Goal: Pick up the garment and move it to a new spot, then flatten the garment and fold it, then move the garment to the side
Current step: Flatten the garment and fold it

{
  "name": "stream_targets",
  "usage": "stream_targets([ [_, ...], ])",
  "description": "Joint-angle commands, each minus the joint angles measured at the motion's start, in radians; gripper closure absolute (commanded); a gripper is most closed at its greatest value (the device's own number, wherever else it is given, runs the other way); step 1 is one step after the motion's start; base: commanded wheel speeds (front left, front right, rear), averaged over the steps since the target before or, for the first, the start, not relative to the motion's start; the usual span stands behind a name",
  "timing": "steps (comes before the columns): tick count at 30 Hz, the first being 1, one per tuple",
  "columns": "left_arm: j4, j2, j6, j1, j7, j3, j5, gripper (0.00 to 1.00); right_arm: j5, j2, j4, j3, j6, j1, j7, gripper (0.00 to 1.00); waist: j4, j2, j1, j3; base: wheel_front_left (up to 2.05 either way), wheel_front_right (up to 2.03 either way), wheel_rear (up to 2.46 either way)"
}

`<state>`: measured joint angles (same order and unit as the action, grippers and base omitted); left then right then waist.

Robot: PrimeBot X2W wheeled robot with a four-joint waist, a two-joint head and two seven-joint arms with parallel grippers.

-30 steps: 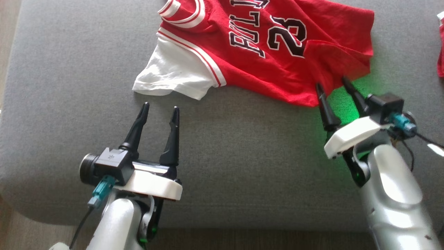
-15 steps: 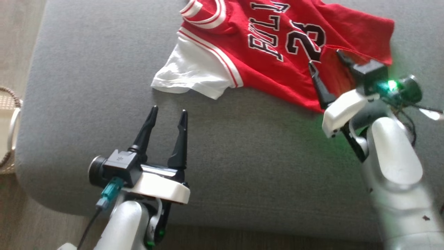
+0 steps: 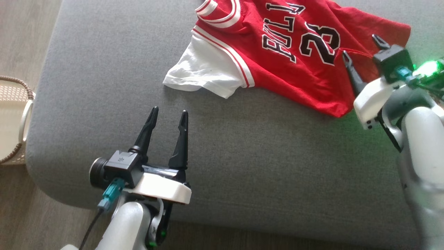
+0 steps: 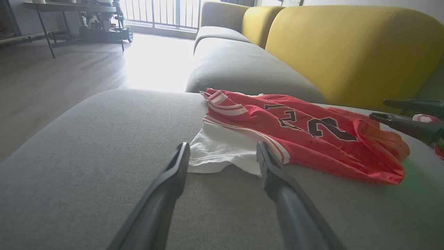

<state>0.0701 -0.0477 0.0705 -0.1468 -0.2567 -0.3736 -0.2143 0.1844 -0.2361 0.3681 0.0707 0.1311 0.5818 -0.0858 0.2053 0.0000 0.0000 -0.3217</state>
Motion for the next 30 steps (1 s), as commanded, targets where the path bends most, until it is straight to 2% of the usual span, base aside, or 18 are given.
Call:
stream_targets([
  [1, -0.035, -0.003, 0.002, -0.01, -0.005, 0.035, 0.0, 0.0, -0.007, -0.012, -0.041, 0.033, 0.0, -0.004, -0.013, 0.0, -0.003, 0.0, 0.0, -0.006, 0.0, 0.0, 0.0],
  [6, -0.034, -0.003, -0.003, -0.026, -0.005, 0.028, 0.002, 0.0, -0.024, -0.058, -0.019, 0.091, 0.0, 0.018, -0.046, 0.0, 0.0, 0.0, 0.0, -0.023, 0.0, 0.0, 0.0],
  [16, -0.032, -0.003, -0.008, -0.038, -0.005, 0.031, 0.009, 0.0, -0.024, -0.102, 0.084, 0.155, 0.0, 0.088, -0.053, 0.0, 0.019, 0.0, 0.0, -0.043, 0.0, 0.0, 0.0],
  [17, -0.032, -0.003, -0.008, -0.038, -0.005, 0.03, 0.008, 0.0, -0.025, -0.102, 0.096, 0.163, 0.0, 0.094, -0.051, 0.03, 0.021, 0.0, 0.0, -0.043, 0.0, 0.0, 0.0],
  [18, -0.031, -0.003, -0.008, -0.038, -0.005, 0.029, 0.007, 0.0, -0.027, -0.103, 0.109, 0.17, 0.0, 0.1, -0.048, 0.08, 0.022, 0.0, 0.0, -0.044, 0.0, 0.0, 0.0],
  [19, -0.03, -0.003, -0.008, -0.038, -0.005, 0.028, 0.006, 0.0, -0.027, -0.104, 0.12, 0.175, 0.0, 0.105, -0.044, 0.18, 0.024, 0.0, 0.0, -0.043, 0.0, 0.0, 0.0],
  [22, -0.03, -0.003, -0.006, -0.039, -0.005, 0.027, 0.004, 0.0, -0.029, -0.097, 0.143, 0.188, 0.0, 0.114, -0.036, 0.82, 0.025, 0.0, 0.0, -0.04, 0.0, 0.0, 0.0],
  [23, -0.031, -0.003, -0.004, -0.038, -0.005, 0.028, 0.004, 0.0, -0.029, -0.094, 0.146, 0.19, 0.0, 0.116, -0.034, 1.0, 0.024, 0.0, 0.0, -0.038, 0.0, 0.0, 0.0],
  [30, -0.032, -0.003, 0.0, -0.028, -0.005, 0.042, 0.008, 0.0, -0.038, -0.081, 0.112, 0.149, 0.0, 0.107, -0.01, 1.0, 0.001, 0.0, 0.0, -0.024, 0.0, 0.0, 0.0],
])
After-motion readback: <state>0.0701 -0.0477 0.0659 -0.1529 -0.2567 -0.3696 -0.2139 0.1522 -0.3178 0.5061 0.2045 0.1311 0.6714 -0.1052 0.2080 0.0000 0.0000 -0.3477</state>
